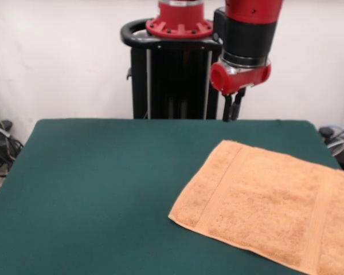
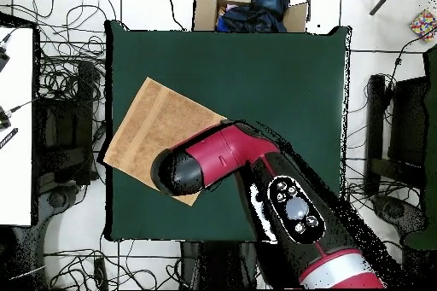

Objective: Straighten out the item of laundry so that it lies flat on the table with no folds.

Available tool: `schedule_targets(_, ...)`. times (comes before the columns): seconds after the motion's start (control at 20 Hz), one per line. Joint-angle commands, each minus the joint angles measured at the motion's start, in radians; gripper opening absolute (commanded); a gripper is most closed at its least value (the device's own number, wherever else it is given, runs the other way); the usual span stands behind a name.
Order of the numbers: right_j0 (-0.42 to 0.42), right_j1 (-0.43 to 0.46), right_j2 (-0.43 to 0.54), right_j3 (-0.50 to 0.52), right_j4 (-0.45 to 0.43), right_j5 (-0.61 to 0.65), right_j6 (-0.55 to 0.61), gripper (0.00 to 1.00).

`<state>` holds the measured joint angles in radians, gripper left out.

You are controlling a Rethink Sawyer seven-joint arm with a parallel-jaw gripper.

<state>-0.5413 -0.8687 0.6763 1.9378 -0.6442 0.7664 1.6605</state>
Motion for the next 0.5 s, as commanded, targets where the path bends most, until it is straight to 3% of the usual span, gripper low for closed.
schedule_targets(0.05, 0.028, -0.005, -0.027, 0.05, 0.032, -0.054, 0.085, 0.0)
schedule_targets(0.5, 0.028, -0.004, -0.028, 0.055, 0.031, -0.057, 0.084, 0.0)
